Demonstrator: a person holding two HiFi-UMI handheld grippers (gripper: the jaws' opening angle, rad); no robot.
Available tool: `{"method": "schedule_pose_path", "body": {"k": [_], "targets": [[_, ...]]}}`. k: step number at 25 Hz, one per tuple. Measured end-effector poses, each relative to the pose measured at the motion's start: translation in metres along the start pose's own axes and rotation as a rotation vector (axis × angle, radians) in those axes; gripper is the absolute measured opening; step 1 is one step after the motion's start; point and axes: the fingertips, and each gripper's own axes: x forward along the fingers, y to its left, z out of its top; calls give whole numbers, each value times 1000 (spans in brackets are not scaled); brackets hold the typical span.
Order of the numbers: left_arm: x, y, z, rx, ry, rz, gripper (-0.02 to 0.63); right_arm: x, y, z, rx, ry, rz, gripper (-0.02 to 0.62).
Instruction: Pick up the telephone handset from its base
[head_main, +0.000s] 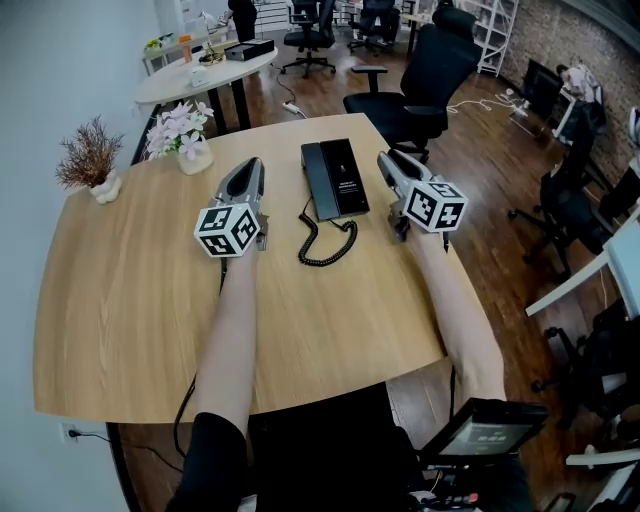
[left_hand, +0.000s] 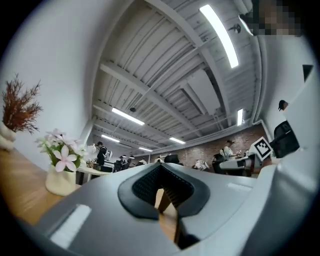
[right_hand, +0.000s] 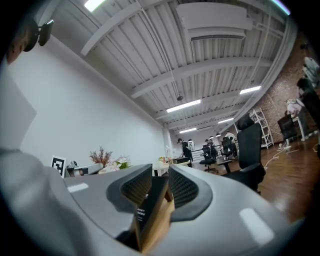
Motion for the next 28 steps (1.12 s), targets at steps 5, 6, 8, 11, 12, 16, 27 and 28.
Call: {"method": "schedule_pose_path", "body": {"k": [5,6,8,11,12,16,27,28], "targets": [[17,-25,-29,-134,150,-170,3,5,-6,-12,5,-20,9,106],[22,-29,-41,-197,215,-187,3,5,-9,-16,9,-19,8,106],[29,-30,-62,-277,330,-174,3,6,-14,-21,20,-15,9,106],[36,-31,-77,-274,406,-165,3,13,-23,-19,38,-36,7,105],[39,-32,-80,-274,418,-174,3,14,-27,-18,49,-47,5,104],[43,-40,-90,-293,469,-206,3,10,-33,-13,102,-92,23,96],[49,-39,-79,-513,385,-222,4,9,-8,-12,29,-85,129,89],[50,-41,-78,-537,378,-228,81,9,-8,-12,32,-86,129,89]]}}
